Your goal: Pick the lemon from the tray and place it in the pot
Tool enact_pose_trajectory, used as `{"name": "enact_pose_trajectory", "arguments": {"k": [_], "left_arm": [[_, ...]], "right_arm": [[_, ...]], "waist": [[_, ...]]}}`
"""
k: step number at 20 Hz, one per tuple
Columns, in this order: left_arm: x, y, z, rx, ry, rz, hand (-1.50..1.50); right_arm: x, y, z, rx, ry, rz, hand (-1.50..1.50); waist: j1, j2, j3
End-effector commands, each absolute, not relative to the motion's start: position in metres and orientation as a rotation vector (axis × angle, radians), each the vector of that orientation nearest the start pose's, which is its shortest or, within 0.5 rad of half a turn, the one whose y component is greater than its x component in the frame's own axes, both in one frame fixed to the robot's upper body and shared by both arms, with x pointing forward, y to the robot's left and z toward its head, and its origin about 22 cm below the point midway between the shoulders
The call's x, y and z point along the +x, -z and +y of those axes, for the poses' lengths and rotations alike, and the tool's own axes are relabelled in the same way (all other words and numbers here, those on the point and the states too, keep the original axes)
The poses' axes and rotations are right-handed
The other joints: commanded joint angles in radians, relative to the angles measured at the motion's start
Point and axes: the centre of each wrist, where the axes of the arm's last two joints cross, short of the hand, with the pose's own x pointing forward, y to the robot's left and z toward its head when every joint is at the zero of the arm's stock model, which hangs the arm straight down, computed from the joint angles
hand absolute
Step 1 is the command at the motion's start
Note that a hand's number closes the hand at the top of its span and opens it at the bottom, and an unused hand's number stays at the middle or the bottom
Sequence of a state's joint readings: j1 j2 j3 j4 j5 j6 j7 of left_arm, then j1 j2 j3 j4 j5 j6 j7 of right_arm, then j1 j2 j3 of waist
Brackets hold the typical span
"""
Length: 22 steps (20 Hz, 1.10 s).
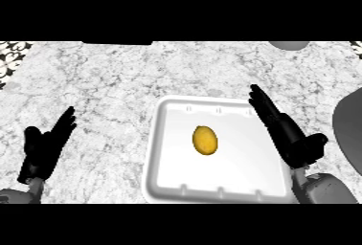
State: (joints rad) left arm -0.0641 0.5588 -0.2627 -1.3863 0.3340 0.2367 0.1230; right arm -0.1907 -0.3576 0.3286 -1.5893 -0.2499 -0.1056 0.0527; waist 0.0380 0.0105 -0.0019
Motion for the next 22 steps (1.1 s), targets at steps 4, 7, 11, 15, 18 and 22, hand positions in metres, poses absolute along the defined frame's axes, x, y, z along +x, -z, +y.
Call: {"name": "enact_pose_trajectory", "arguments": {"k": [4, 7, 11, 15, 18, 22], "left_arm": [[0.249, -0.024, 0.339, 0.432, 0.135, -1.360, 0.00], [0.244, -0.019, 0.338, 0.447, 0.157, -1.349, 0.00], [0.235, -0.015, 0.340, 0.468, 0.125, -1.356, 0.00], [0.228, -0.014, 0.338, 0.438, 0.140, -1.363, 0.00], [0.234, -0.014, 0.332, 0.440, 0.141, -1.361, 0.00], [0.235, -0.016, 0.330, 0.450, 0.130, -1.388, 0.00]], "right_arm": [[0.251, -0.029, -0.226, -0.171, -0.028, -1.350, 1.50], [0.252, -0.030, -0.309, -0.727, -0.472, -1.328, 1.50], [0.227, -0.017, -0.266, -0.921, -0.309, -1.564, -1.50], [0.181, -0.015, -0.204, -0.888, -0.189, -1.633, -1.50], [0.180, -0.047, -0.190, -0.895, -0.277, -1.527, -1.50], [0.184, -0.086, -0.174, -0.875, -0.415, -1.398, -1.50]], "waist": [[-0.053, -0.021, 0.000], [-0.050, -0.025, -0.034], [-0.068, -0.033, -0.005], [-0.058, -0.021, -0.002], [-0.050, -0.016, -0.002], [-0.041, -0.015, -0.002]]}}
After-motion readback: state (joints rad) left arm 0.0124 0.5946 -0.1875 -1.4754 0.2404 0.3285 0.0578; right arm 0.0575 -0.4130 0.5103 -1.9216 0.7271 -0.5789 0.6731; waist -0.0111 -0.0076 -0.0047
